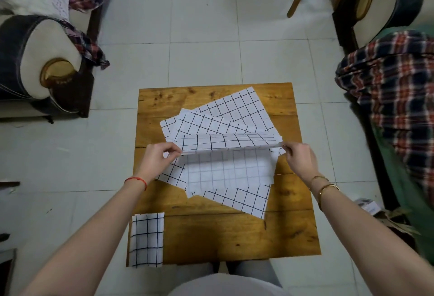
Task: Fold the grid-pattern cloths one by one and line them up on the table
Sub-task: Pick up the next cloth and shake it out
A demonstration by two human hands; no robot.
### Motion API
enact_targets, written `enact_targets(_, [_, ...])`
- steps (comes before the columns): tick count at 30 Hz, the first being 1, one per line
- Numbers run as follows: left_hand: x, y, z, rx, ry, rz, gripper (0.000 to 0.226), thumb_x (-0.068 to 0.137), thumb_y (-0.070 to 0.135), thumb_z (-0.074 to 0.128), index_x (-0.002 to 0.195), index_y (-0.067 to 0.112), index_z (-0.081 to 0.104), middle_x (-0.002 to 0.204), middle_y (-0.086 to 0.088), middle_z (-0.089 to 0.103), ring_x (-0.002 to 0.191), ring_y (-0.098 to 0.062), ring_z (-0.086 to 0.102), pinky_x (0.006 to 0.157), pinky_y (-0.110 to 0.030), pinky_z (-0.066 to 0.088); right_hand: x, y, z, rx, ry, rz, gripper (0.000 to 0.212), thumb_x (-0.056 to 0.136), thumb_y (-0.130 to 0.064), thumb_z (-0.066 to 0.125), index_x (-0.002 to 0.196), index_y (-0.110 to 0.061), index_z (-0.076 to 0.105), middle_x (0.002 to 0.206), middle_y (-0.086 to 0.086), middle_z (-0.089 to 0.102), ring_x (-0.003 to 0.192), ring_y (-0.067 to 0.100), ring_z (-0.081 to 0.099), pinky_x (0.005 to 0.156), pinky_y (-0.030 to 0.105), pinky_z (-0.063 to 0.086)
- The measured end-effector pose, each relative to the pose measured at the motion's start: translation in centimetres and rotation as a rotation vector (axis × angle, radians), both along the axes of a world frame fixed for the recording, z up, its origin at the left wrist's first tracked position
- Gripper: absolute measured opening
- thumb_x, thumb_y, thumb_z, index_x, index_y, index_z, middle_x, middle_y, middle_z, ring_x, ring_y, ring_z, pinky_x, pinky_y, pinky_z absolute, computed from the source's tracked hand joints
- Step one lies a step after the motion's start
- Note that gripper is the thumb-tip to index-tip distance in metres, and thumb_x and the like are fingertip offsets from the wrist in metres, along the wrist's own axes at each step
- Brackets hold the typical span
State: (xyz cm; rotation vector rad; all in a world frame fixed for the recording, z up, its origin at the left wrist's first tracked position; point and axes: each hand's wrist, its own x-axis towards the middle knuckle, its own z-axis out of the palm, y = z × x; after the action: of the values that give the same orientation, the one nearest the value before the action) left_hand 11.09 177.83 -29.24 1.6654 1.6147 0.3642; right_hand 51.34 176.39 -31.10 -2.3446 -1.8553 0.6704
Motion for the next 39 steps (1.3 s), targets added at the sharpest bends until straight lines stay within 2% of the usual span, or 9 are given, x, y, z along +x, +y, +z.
enact_targets(4, [0.5,-2.6,-3.4,-0.046,0.053,-0.014,0.012,0.088,0.018,0.069,0.088,0.029,0.07,0.092,0.012,0.07,0.089,0.003,0.059,0.078,-0.008,0.043,0.5,-2.2,-2.5,-0.074,0.0,0.037,0.029,0.095,-0.014,0.053,0.119,-0.022,0.068,0.116,0.008,0.07,0.102,0.034,0.065,0.082,0.035,0.051])
enact_targets(11, [2.4,-6.1,-10.3,-0.025,0.118,-0.036,0.007,0.086,0.014,0.07,0.087,0.019,0.074,0.089,0.006,0.071,0.092,-0.013,0.059,0.085,-0.037,0.052,0.3,-4.9,-7.5,-0.196,-0.009,0.097,0.035,0.094,-0.014,0.048,0.126,-0.025,0.059,0.117,0.009,0.068,0.096,0.035,0.065,0.073,0.037,0.053])
enact_targets(16, [3.1,-7.7,-13.7,-0.051,0.182,-0.017,0.017,0.082,0.009,0.069,0.087,0.025,0.072,0.096,0.008,0.069,0.1,-0.014,0.057,0.097,-0.043,0.044,0.1,-6.6,-10.5,-0.196,-0.043,0.118,0.032,0.09,-0.014,0.049,0.12,-0.022,0.056,0.098,0.008,0.069,0.076,0.03,0.064,0.058,0.028,0.043])
enact_targets(18, [3.3,-8.0,-14.6,-0.065,0.245,-0.012,0.022,0.08,0.008,0.067,0.091,0.027,0.071,0.101,0.008,0.068,0.106,-0.015,0.056,0.101,-0.041,0.04,-0.2,-7.0,-11.4,-0.126,-0.043,0.082,0.029,0.091,-0.018,0.048,0.117,-0.019,0.06,0.104,0.007,0.067,0.084,0.027,0.063,0.063,0.027,0.043])
enact_targets(21, [3.6,-7.3,-15.4,0.001,0.323,-0.018,0.031,0.081,0.007,0.061,0.104,0.026,0.068,0.109,0.009,0.064,0.11,-0.013,0.052,0.1,-0.031,0.032,-1.2,-6.1,-12.6,0.043,-0.043,0.145,0.04,0.087,-0.024,0.041,0.117,-0.009,0.063,0.112,0.009,0.064,0.098,0.026,0.058,0.079,0.032,0.047])
enact_targets(24, [4.1,-5.3,-16.0,0.124,0.332,-0.052,0.038,0.085,0.008,0.054,0.121,0.021,0.06,0.12,0.004,0.059,0.118,-0.015,0.048,0.106,-0.034,0.032,-3.3,-3.0,-13.4,0.148,-0.036,0.271,0.046,0.09,-0.026,0.035,0.123,-0.007,0.06,0.124,0.008,0.06,0.108,0.026,0.052,0.092,0.04,0.047])
enact_targets(29, [6.8,-1.2,-17.4,0.248,0.415,-0.212,0.051,0.096,0.023,0.037,0.146,0.015,0.035,0.15,-0.003,0.037,0.142,-0.022,0.028,0.118,-0.047,0.021,-7.8,2.8,-15.6,0.021,0.017,0.453,0.057,0.095,-0.032,0.027,0.147,-0.012,0.036,0.155,0.005,0.033,0.144,0.029,0.025,0.118,0.047,0.023])
enact_targets(33, [8.0,0.1,-19.7,0.222,0.591,-0.346,0.06,0.102,0.037,0.024,0.155,0.013,0.01,0.162,-0.005,0.011,0.15,-0.026,0.007,0.117,-0.057,0.011,-11.1,5.0,-17.2,-0.063,0.014,0.521,0.058,0.101,-0.037,0.029,0.154,-0.02,0.015,0.162,-0.003,0.01,0.15,0.024,0.003,0.121,0.046,0.006])
enact_targets(39, [6.5,0.4,-22.0,0.153,0.697,-0.319,0.061,0.102,0.039,0.026,0.155,0.011,0.011,0.163,-0.007,0.009,0.149,-0.029,0.007,0.115,-0.061,0.013,-12.0,4.5,-19.8,-0.123,-0.123,0.468,0.061,0.102,-0.043,0.024,0.155,-0.021,0.004,0.163,-0.005,0.001,0.15,0.025,-0.005,0.121,0.05,0.0])
